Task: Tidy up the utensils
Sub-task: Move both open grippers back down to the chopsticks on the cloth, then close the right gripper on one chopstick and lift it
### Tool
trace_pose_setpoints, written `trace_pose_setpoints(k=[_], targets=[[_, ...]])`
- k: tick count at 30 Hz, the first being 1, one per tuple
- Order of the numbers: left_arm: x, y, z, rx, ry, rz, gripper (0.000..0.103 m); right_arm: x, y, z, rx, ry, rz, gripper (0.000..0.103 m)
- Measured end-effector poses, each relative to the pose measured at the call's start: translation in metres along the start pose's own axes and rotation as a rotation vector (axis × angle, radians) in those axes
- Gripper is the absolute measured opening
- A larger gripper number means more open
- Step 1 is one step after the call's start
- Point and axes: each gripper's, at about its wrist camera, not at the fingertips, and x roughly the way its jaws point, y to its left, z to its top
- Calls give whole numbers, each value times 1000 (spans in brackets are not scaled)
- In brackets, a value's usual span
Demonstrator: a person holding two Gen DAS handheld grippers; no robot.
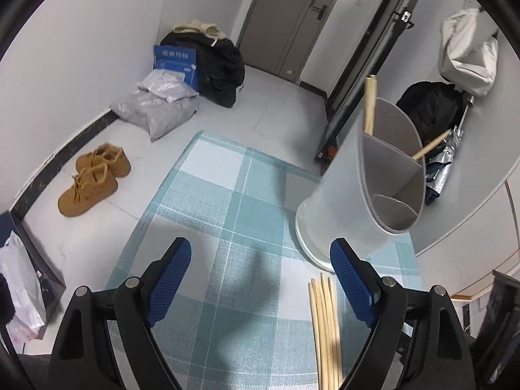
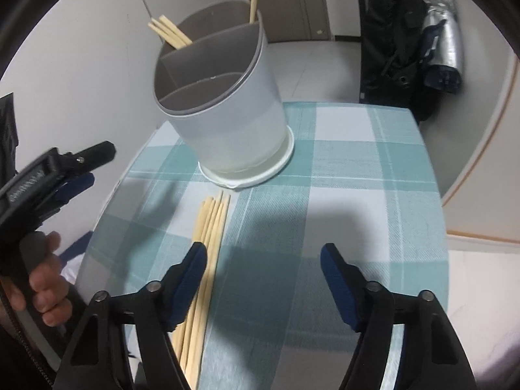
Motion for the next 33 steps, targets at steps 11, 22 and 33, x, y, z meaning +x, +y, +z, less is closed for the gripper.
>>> trace_pose_setpoints(k=[11, 22, 33], targets=[[1, 14, 5, -50, -8, 34, 91, 50, 38, 10, -154, 148, -70, 44], [-5, 17, 9, -56, -26, 34, 91, 51, 52, 6, -232, 177, -141, 30], [-6, 28, 12, -96, -25, 50, 91, 63, 61, 13, -241, 216, -147, 12]])
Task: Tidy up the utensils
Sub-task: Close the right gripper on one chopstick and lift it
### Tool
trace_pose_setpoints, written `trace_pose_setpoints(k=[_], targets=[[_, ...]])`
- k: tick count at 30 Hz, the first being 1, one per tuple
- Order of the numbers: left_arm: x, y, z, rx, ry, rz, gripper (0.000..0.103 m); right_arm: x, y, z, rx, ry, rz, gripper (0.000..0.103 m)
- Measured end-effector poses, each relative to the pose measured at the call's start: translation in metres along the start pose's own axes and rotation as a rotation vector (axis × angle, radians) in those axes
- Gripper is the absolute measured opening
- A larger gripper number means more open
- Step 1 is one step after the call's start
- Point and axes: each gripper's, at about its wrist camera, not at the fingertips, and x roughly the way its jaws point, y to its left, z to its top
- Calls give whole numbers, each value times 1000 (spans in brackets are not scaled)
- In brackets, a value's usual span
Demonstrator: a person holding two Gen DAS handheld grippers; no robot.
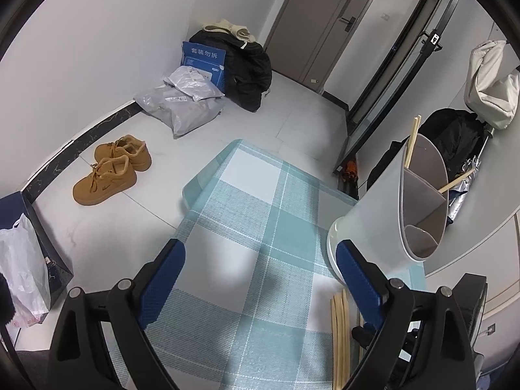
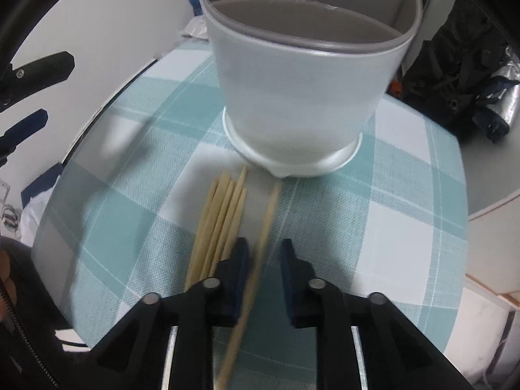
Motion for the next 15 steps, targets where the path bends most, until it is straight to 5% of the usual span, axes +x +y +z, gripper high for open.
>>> trace_pose_setpoints(k=[4, 15], targets=[[0, 0, 0, -1, 0, 0, 91, 1, -5, -1, -20, 8, 16, 5], [1, 7, 2, -29, 14, 0, 91, -12, -9, -26, -56, 48, 52, 5]])
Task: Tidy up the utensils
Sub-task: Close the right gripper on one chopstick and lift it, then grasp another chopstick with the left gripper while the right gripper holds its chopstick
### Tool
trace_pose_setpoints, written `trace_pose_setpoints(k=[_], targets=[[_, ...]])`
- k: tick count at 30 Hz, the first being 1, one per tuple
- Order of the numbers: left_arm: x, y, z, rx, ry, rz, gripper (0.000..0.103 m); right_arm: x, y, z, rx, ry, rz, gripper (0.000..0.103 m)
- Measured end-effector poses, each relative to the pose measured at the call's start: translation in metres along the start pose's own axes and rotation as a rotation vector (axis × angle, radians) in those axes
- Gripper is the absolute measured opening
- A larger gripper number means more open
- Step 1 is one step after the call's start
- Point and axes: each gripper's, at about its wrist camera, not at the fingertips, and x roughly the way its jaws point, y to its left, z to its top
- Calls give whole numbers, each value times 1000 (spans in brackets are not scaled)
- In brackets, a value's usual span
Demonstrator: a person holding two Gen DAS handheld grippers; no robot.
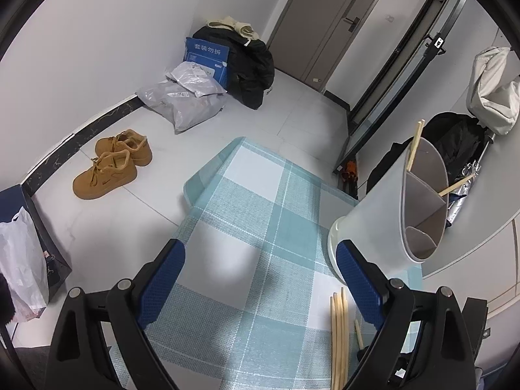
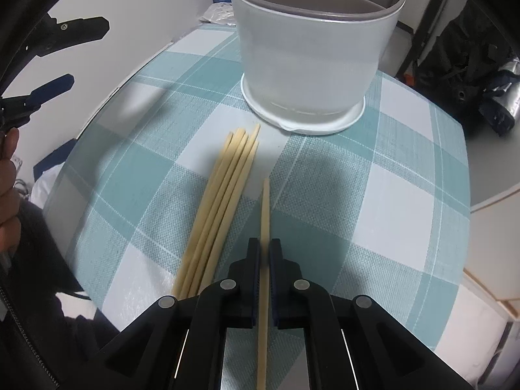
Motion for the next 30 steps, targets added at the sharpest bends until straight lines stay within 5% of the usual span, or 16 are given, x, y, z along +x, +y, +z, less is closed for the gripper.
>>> trace_pose_setpoints(k=[9, 16, 23, 30], targets=[[4, 13, -4, -15, 29, 33, 91, 11, 13, 24, -18, -65, -14, 6], [13, 6, -18, 26, 94, 54, 91, 7, -3, 34, 68, -126, 73, 4], [25, -25, -40, 184, 224, 40, 91, -37, -67, 22, 354, -301, 311, 4], [32, -50, -62, 318, 289, 101, 91, -55, -106, 6, 528, -435, 439, 4]])
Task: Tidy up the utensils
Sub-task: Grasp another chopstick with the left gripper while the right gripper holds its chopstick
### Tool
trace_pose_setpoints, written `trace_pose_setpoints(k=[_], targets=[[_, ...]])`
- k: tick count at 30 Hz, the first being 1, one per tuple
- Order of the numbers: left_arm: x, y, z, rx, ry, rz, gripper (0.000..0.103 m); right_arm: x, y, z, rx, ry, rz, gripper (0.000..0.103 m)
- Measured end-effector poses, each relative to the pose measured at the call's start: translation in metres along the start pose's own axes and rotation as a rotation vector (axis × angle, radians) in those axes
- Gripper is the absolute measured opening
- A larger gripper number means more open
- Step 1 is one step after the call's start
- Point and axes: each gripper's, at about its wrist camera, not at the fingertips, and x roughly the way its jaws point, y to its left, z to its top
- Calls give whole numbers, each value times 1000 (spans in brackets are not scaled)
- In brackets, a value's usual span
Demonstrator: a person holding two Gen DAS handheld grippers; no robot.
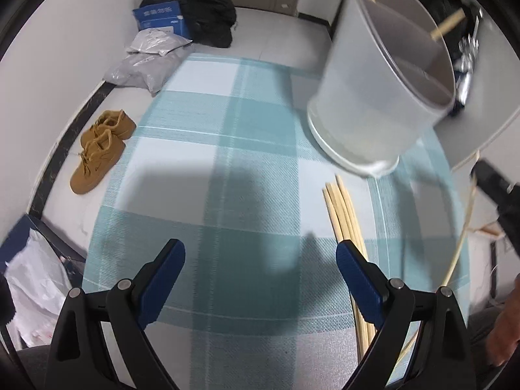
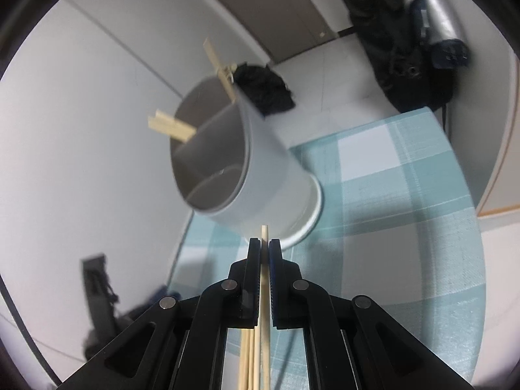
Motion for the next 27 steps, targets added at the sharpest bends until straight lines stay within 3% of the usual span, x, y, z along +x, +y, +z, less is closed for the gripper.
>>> trace_pose_setpoints(k=[3, 6, 13, 27], targets=[[5, -13, -1, 63, 10, 28, 91, -4, -20, -5, 87, -18, 56, 4], [12, -12, -2, 62, 43, 48, 91, -14, -36, -7, 150, -46, 86, 4], [18, -19, -1, 117, 51, 93, 92, -30, -45, -6, 136, -108, 92, 4], [28, -44, 12, 164, 107, 97, 92, -55, -49, 3, 88, -170, 90, 4]])
